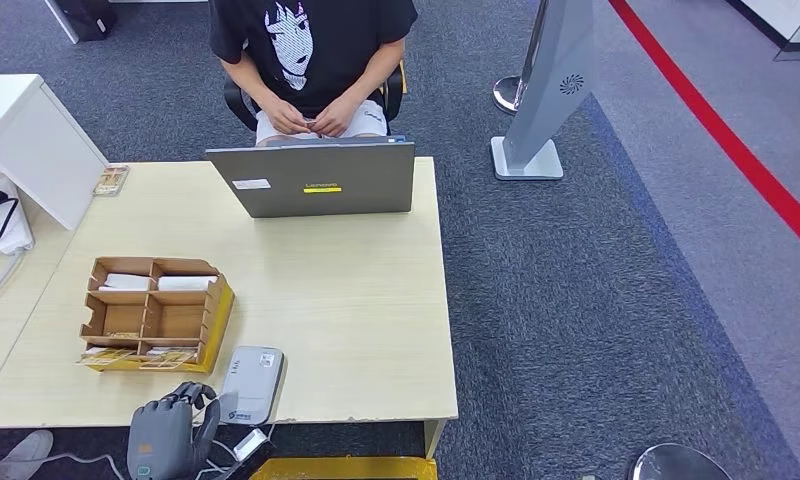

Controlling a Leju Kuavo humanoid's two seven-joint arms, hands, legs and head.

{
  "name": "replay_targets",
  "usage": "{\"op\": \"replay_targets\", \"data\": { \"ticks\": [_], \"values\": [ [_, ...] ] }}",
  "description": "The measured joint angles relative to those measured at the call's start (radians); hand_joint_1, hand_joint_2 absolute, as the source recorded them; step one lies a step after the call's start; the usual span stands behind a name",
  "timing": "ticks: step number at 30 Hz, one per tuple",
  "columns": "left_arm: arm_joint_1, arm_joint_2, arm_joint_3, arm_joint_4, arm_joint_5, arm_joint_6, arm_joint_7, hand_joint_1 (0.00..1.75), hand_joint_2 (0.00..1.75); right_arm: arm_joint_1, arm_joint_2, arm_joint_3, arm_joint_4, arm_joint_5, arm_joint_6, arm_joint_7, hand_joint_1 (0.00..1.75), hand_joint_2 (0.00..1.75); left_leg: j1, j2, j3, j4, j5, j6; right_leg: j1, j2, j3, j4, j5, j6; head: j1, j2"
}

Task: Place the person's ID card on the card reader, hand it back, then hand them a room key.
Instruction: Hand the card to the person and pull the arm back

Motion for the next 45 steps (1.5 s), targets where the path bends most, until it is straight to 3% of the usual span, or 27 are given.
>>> {"op": "replay_targets", "data": {
  "ticks": [6,10,16,21,27,30,34,40,45],
  "values": [
    [0.073,-0.006,-0.123,-0.28,-0.075,0.001,0.043,1.75,1.75,0.001,0.004,-0.03,0.0,0.01,0.0,-0.006,0.0,1.75,0.0,-0.001,0.0,0.0,0.0,0.0,0.0,-0.001,0.0,0.0,-0.001,0.001,0.0,0.0],
    [0.093,0.002,-0.195,-0.387,-0.089,0.001,0.06,1.75,1.75,0.002,0.008,-0.042,0.0,0.012,0.0,-0.007,0.0,1.75,0.0,-0.001,0.0,0.0,-0.001,0.0,0.0,-0.001,0.0,0.0,-0.001,0.001,0.0,0.0],
    [0.105,0.021,-0.25,-0.467,-0.1,0.001,0.084,1.75,1.75,0.001,0.009,-0.05,0.0,0.018,0.002,-0.009,0.0,1.75,0.0,-0.001,0.0,0.0,0.0,0.0,0.0,-0.001,0.0,0.0,-0.001,0.001,0.0,0.0],
    [0.064,0.09,-0.326,-0.5,-0.162,0.001,0.216,1.75,1.75,-0.001,0.014,-0.065,-0.001,0.036,0.009,-0.009,0.0,1.75,0.0,-0.001,0.001,0.0,0.0,-0.001,0.0,-0.001,0.0,0.0,-0.001,0.001,0.0,0.0],
    [0.008,0.151,-0.392,-0.508,-0.174,0.0,0.258,1.75,1.75,-0.003,0.022,-0.074,-0.002,0.046,0.011,-0.009,0.0,1.75,0.0,-0.001,0.001,0.0,0.0,-0.001,0.0,-0.001,0.001,0.0,-0.001,0.001,0.0,0.0],
    [-0.062,0.186,-0.402,-0.493,-0.094,-0.028,0.295,1.75,1.75,-0.006,0.024,-0.076,-0.002,0.066,0.015,-0.004,0.0,1.75,0.0,-0.002,0.0,0.0,0.001,0.0,0.0,-0.002,0.001,0.0,-0.001,0.001,0.0,0.0],
    [-0.24,0.25,-0.376,-0.382,0.062,-0.102,0.288,1.75,1.75,-0.021,0.025,-0.076,-0.004,0.095,0.022,0.014,0.0,1.75,0.001,-0.004,0.0,0.0,0.004,-0.001,0.001,-0.004,0.001,0.001,0.001,-0.001,0.0,0.0],
    [-0.487,0.322,-0.302,-0.117,0.068,-0.147,0.284,1.75,1.75,-0.04,0.029,-0.076,-0.005,0.118,0.027,0.032,0.0,1.75,0.002,-0.003,0.0,0.0,0.007,-0.004,0.002,-0.003,0.0,0.002,0.005,-0.005,0.0,0.0],
    [-0.608,0.348,-0.283,0.032,0.049,-0.165,0.305,1.75,1.75,-0.047,0.031,-0.076,-0.005,0.13,0.029,0.033,0.0,1.75,0.002,-0.003,0.0,0.0,0.007,-0.004,0.002,-0.003,0.0,0.002,0.005,-0.005,0.0,0.0]
  ]
}}
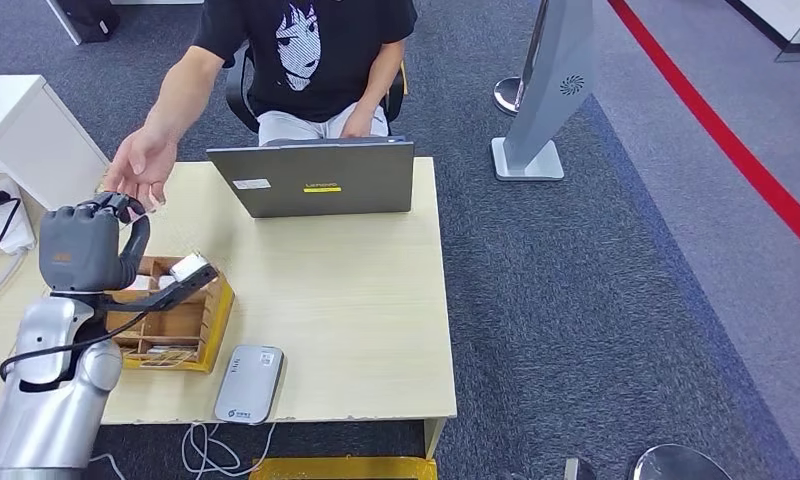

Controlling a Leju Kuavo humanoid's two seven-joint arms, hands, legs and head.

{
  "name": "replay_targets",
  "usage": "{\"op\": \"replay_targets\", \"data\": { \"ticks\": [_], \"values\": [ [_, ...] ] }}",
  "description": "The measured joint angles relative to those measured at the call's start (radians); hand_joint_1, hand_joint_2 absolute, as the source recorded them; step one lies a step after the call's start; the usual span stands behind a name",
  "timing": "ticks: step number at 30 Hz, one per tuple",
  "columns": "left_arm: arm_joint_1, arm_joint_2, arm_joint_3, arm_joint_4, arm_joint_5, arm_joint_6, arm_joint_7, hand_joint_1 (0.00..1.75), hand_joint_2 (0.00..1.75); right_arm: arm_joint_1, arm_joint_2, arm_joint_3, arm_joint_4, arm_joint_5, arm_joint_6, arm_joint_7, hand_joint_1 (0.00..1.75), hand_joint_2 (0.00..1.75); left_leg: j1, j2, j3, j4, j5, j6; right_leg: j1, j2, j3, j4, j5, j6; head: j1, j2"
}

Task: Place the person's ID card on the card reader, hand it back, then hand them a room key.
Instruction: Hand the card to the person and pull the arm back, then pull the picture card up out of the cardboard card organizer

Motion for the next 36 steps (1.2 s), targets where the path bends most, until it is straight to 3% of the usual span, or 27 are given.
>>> {"op": "replay_targets", "data": {
  "ticks": [8,21,25,28,32,36],
  "values": [
    [-0.094,0.015,0.001,0.114,-0.019,0.0,0.017,1.75,1.75,-0.009,0.0,0.007,0.0,0.013,0.008,-0.01,0.0,1.75,0.0,0.0,0.0,0.0,0.0,0.0,0.0,0.0,-0.001,0.0,0.0,0.0,0.0,0.0],
    [-0.106,0.018,0.001,0.131,-0.01,0.012,0.016,1.75,1.75,-0.01,0.0,0.011,0.0,0.024,0.017,-0.018,0.0,1.75,0.0,0.004,-0.001,0.0,-0.001,-0.001,0.0,0.003,-0.002,0.0,0.0,0.0,0.0,0.0],
    [-0.106,0.018,0.001,0.131,0.001,0.022,0.009,1.47,1.75,-0.009,0.0,0.011,0.0,0.024,0.017,-0.018,0.0,1.75,0.0,0.004,-0.002,0.0,-0.002,-0.001,0.0,0.005,-0.003,0.0,0.0,0.0,0.0,0.0],
    [-0.102,0.018,0.001,0.129,0.018,0.033,0.004,1.47,1.75,-0.009,0.0,0.01,0.0,0.023,0.019,-0.018,0.0,1.75,0.0,0.005,-0.002,0.0,-0.002,0.0,0.0,0.005,-0.003,0.0,0.0,0.0,0.0,0.0],
    [-0.096,0.018,0.001,0.124,0.026,0.039,0.0,0.0,1.75,-0.008,0.0,0.01,0.0,0.023,0.019,-0.018,0.0,1.75,0.0,0.005,-0.002,0.0,-0.002,0.0,0.0,0.005,-0.004,0.0,-0.001,0.0,0.0,0.0],
    [-0.058,0.019,0.001,0.087,0.05,0.074,-0.018,0.0,1.75,-0.005,0.0,0.01,0.0,0.015,0.019,-0.018,0.0,1.75,0.0,0.005,-0.002,0.0,-0.003,0.0,0.0,0.005,-0.003,0.0,-0.001,0.0,0.0,0.0]
  ]
}}
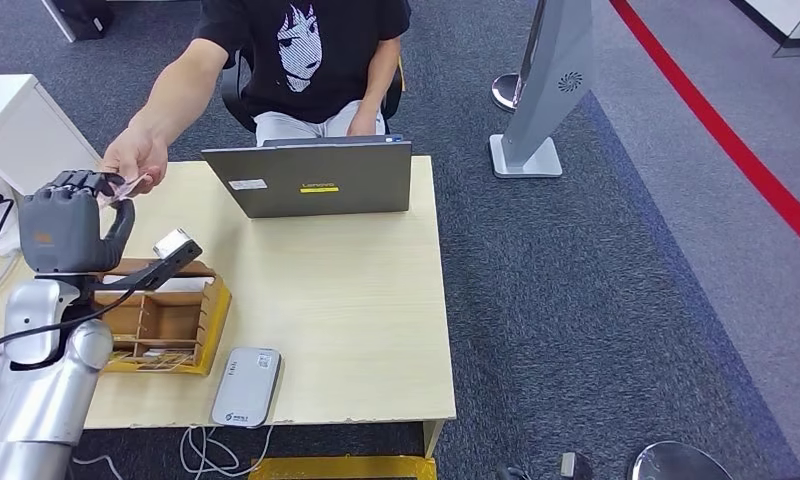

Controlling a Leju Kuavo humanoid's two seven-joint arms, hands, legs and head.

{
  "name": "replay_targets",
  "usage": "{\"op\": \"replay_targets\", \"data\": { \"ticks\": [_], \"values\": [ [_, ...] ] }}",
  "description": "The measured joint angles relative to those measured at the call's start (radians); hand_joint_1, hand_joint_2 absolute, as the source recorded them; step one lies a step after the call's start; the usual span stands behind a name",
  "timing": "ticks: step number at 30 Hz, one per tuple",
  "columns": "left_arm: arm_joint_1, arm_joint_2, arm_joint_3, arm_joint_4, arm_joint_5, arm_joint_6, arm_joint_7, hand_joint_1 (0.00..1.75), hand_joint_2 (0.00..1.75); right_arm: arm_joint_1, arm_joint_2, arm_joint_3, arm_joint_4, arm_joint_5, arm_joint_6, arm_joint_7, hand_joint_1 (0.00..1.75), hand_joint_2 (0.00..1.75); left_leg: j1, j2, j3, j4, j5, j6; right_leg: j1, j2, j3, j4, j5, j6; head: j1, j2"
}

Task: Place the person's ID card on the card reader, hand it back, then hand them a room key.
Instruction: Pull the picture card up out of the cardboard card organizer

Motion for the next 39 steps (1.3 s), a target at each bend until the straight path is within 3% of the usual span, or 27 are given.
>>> {"op": "replay_targets", "data": {
  "ticks": [7,12,14,19,23,26,31,39],
  "values": [
    [0.209,-0.005,0.031,-0.234,0.222,0.005,-0.112,0.0,1.75,0.021,0.0,-0.014,0.0,-0.016,0.015,-0.011,0.0,1.75,0.0,0.0,0.0,0.0,-0.001,0.0,0.0,0.0,0.0,0.0,-0.001,0.0,0.0,0.0],
    [0.328,-0.029,0.084,-0.394,0.553,-0.144,-0.227,0.0,1.75,0.028,0.0,-0.033,0.0,-0.015,0.018,-0.019,0.0,1.75,0.0,0.0,0.0,0.0,-0.001,0.0,0.0,0.0,0.0,0.0,-0.002,0.002,0.0,0.0],
    [0.359,-0.037,0.101,-0.439,0.641,-0.195,-0.253,0.0,1.75,0.031,0.0,-0.041,0.0,-0.015,0.019,-0.021,0.0,1.75,0.0,-0.001,0.0,0.0,-0.001,0.0,0.0,-0.001,0.0,0.0,-0.002,0.002,0.0,0.0],
    [0.394,-0.048,0.125,-0.496,0.691,-0.233,-0.273,0.0,1.75,0.032,0.0,-0.049,0.0,-0.015,0.02,-0.023,0.0,1.75,0.0,-0.001,0.0,0.0,-0.001,0.0,0.0,-0.001,0.001,0.0,-0.002,0.002,0.0,0.0],
    [0.434,-0.057,0.142,-0.537,0.793,-0.354,-0.308,0.0,1.75,0.034,0.0,-0.058,0.0,-0.012,0.021,-0.025,0.0,1.75,0.0,-0.001,0.001,0.0,-0.001,0.0,0.0,-0.001,0.001,0.0,-0.002,0.002,0.0,0.0],
    [0.484,-0.062,0.145,-0.583,0.7,-0.365,-0.32,0.0,1.75,0.038,0.0,-0.068,0.0,-0.011,0.023,-0.029,0.0,1.75,0.0,-0.001,0.001,0.0,-0.001,0.0,0.0,-0.001,0.001,0.0,-0.002,0.002,0.0,0.0],
    [0.58,-0.063,0.117,-0.648,0.22,-0.222,-0.217,0.0,1.75,0.041,0.0,-0.084,0.0,-0.003,0.028,-0.032,0.0,1.75,0.0,-0.001,0.001,0.0,-0.003,0.0,0.0,-0.001,0.0,0.0,-0.004,0.001,0.0,0.0],
    [0.634,-0.065,0.077,-0.677,0.144,-0.192,-0.181,0.0,1.75,0.043,0.0,-0.1,0.0,0.001,0.028,-0.031,0.0,1.75,0.0,-0.001,0.001,0.0,-0.003,0.0,0.0,-0.001,0.001,0.0,-0.004,0.001,0.0,0.0]
  ]
}}
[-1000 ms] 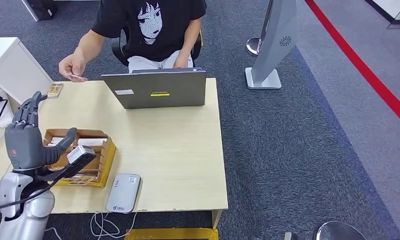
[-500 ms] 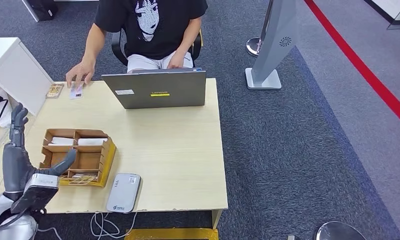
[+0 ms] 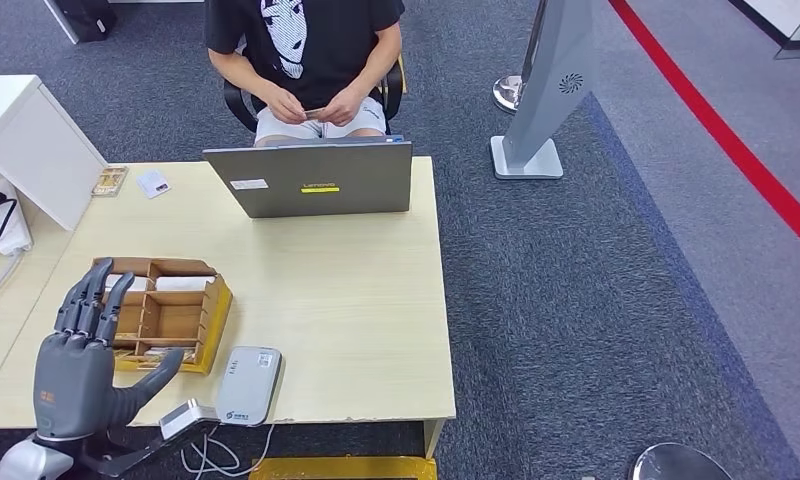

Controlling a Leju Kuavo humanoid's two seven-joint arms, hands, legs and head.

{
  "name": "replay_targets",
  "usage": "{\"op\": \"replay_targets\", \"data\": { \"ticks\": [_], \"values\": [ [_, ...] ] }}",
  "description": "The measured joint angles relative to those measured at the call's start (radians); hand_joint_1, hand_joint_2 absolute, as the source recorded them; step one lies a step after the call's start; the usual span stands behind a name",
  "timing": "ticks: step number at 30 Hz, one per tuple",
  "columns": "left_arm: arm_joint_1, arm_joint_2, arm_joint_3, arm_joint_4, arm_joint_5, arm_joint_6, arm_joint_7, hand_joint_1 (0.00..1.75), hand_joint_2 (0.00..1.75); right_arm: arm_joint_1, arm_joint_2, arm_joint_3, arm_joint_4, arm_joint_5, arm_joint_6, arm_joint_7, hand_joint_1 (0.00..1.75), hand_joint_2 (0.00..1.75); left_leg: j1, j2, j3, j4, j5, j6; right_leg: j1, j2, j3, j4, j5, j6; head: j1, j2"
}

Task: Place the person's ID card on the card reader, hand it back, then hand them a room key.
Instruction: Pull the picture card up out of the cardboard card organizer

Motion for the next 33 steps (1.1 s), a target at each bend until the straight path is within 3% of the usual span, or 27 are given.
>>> {"op": "replay_targets", "data": {
  "ticks": [4,8,15,26,33],
  "values": [
    [0.013,0.013,-0.017,-0.002,-0.088,-0.01,0.031,0.0,1.75,0.0,0.0,-0.004,0.0,0.007,0.002,0.003,0.0,1.75,0.0,0.0,0.0,0.0,0.0,0.0,0.0,0.0,0.0,0.0,0.0,0.0,0.0,0.0],
    [0.037,0.06,-0.051,0.002,-0.221,-0.055,0.09,0.0,1.75,0.001,0.0,-0.008,0.0,0.016,0.003,0.008,0.0,1.75,0.0,0.0,0.0,0.0,0.0,0.0,0.0,0.0,0.0,0.0,0.0,0.0,0.0,0.0],
    [0.04,0.108,-0.109,0.01,-0.276,-0.086,0.126,0.0,1.75,0.0,0.0,-0.024,0.0,0.023,0.001,0.008,0.0,1.75,0.0,0.0,0.0,0.0,0.0,0.0,0.0,0.0,0.0,0.0,0.0,-0.001,0.0,0.0],
    [0.025,0.13,-0.138,0.041,-0.286,-0.105,0.155,0.0,1.75,-0.001,0.0,-0.031,0.0,0.034,-0.001,0.013,0.0,1.75,0.0,0.0,0.0,0.0,0.0,0.0,0.0,0.0,0.0,0.0,0.0,-0.001,0.0,0.0],
    [-0.022,0.134,-0.138,0.19,-0.382,-0.05,0.236,0.0,1.75,-0.004,0.0,-0.035,0.0,0.059,-0.016,0.031,0.0,1.75,0.0,0.0,0.0,0.0,0.0,0.0,0.0,0.0,0.0,0.0,0.0,-0.001,0.0,0.0]
  ]
}}
